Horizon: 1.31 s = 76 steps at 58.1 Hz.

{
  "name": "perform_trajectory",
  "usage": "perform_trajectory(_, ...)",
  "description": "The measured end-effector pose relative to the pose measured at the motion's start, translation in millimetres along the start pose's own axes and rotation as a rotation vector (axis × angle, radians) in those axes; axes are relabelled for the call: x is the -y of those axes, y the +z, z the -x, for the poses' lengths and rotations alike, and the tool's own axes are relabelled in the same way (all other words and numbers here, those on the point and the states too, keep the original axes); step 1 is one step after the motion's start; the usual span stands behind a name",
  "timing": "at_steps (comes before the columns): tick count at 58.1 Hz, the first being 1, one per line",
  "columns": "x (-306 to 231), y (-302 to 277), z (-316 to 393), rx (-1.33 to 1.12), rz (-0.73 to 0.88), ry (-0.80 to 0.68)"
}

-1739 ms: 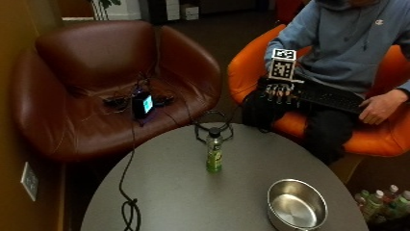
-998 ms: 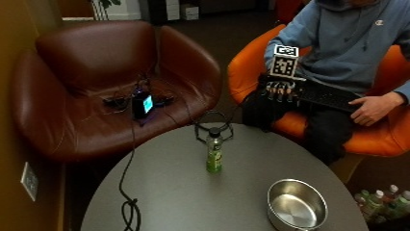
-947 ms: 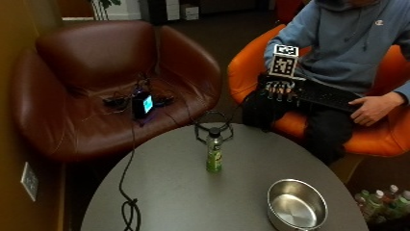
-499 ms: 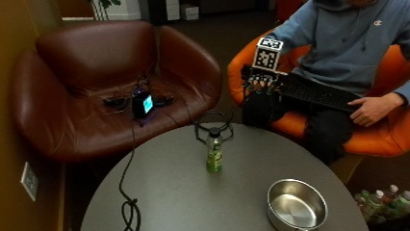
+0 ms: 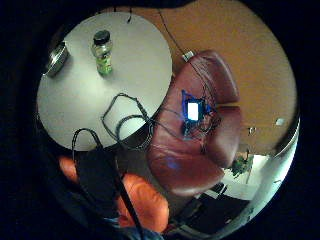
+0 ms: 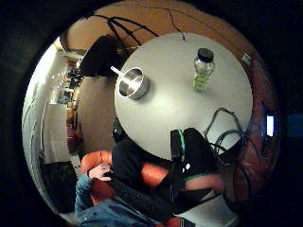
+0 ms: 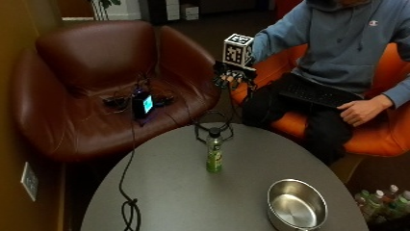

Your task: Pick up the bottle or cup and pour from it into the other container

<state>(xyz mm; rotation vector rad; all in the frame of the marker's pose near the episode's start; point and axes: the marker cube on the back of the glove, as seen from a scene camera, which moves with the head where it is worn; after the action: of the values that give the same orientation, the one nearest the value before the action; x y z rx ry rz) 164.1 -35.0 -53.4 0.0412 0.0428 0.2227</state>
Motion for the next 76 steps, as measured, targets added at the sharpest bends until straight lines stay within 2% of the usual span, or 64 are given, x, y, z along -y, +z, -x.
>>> perform_trajectory(2,-10,9,-10,0.01,-0.002,-0.005)
perform_trajectory(26,33,23,-47,0.019,0.047,-0.083)
perform_trajectory(37,60,51,-66,0.166,0.078,-0.082)
perform_trajectory(62,111,118,-93,0.58,0.348,-0.124)
perform_trajectory(76,145,189,-95,0.811,0.474,-0.171)
